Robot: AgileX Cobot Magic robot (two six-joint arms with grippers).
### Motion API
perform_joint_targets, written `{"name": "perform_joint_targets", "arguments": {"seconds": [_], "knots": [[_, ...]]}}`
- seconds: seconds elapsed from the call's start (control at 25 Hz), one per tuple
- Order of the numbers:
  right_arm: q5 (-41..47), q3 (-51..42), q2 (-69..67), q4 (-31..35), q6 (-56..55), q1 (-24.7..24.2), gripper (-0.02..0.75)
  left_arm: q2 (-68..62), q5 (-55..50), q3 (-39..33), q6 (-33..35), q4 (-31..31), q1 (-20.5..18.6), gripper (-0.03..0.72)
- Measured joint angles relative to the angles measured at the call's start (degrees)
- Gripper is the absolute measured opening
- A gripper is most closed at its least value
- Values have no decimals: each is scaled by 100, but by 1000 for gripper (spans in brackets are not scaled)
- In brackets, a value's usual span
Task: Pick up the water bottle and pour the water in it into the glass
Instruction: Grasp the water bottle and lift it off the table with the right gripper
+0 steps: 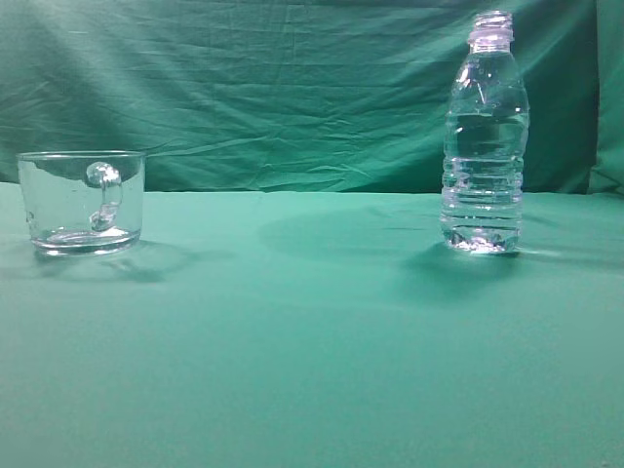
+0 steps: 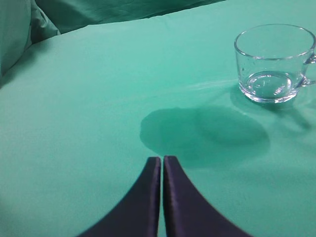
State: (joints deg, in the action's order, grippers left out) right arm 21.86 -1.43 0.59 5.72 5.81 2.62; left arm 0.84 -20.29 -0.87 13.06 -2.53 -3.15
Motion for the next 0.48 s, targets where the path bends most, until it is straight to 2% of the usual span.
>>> {"name": "perform_joint_targets", "arguments": {"seconds": [0.48], "knots": [[0,0,0,0,0,0,0,0,0,0,0,0,0,0]]}}
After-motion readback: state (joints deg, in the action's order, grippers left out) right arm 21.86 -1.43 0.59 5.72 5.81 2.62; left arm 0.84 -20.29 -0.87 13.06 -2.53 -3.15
